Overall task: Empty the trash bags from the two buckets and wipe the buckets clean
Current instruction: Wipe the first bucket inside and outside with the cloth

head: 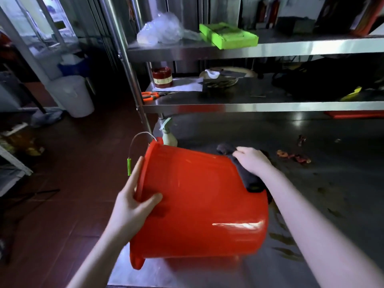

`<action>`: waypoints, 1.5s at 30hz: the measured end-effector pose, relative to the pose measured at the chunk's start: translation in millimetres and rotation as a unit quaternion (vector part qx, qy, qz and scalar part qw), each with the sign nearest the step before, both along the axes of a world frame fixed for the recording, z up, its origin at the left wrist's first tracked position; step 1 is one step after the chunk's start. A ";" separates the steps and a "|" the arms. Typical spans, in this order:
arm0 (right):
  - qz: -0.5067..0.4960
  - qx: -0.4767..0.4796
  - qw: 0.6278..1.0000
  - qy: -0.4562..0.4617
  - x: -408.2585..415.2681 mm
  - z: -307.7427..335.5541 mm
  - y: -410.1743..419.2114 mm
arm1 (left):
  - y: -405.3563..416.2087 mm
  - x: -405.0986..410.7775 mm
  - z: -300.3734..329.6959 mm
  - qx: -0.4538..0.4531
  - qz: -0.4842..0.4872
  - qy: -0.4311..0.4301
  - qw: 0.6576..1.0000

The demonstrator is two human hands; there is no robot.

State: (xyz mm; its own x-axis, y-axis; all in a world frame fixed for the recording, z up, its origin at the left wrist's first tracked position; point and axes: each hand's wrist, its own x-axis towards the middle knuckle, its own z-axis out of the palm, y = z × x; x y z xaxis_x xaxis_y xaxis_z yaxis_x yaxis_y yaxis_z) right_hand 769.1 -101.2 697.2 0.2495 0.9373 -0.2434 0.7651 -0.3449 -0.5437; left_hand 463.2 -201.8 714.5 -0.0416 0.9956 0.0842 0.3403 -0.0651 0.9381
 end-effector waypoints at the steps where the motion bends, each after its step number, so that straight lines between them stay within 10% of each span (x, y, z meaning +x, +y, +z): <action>1: 0.022 -0.026 0.999 -0.038 -11.5 7.8 11.6 | -7.1 -1.7 -7.3 0.009 0.001 0.007 1.000; 7: 0.195 0.130 0.967 -0.101 -137.9 33.7 1.2 | -21.3 -6.9 -20.7 0.011 -0.006 0.020 1.000; 12: 0.148 0.376 0.904 -0.137 -165.3 11.1 -58.4 | -14.3 -8.5 5.0 -0.023 -0.016 0.026 0.999; 20: 0.256 0.442 0.846 -0.154 -163.6 -26.0 -130.8 | 89.7 12.3 35.0 -0.111 0.077 0.031 0.990; 27: 0.150 0.391 0.898 -0.137 -156.4 -4.1 -85.0 | 22.6 11.5 13.6 0.058 0.074 0.084 0.992; 33: 0.188 0.053 0.979 -0.056 -163.5 46.8 40.8 | -0.5 13.4 1.6 0.072 0.099 0.016 0.992; 41: 0.283 0.321 0.892 -0.144 -130.8 -4.2 -93.6 | 26.2 17.6 5.4 0.009 0.137 0.095 0.986; 45: 0.202 0.282 0.927 -0.145 -98.0 -0.9 -49.3 | 20.7 17.4 3.3 0.033 0.142 0.068 0.987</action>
State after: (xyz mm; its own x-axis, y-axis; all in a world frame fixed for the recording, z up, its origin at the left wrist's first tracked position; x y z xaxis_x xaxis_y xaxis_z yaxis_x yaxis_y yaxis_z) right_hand 671.1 -150.5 696.4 -0.1721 0.9262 0.3356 0.9121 0.2785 -0.3010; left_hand 480.6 -181.1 717.8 -0.3015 0.9377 0.1725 0.4764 -0.0086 0.8792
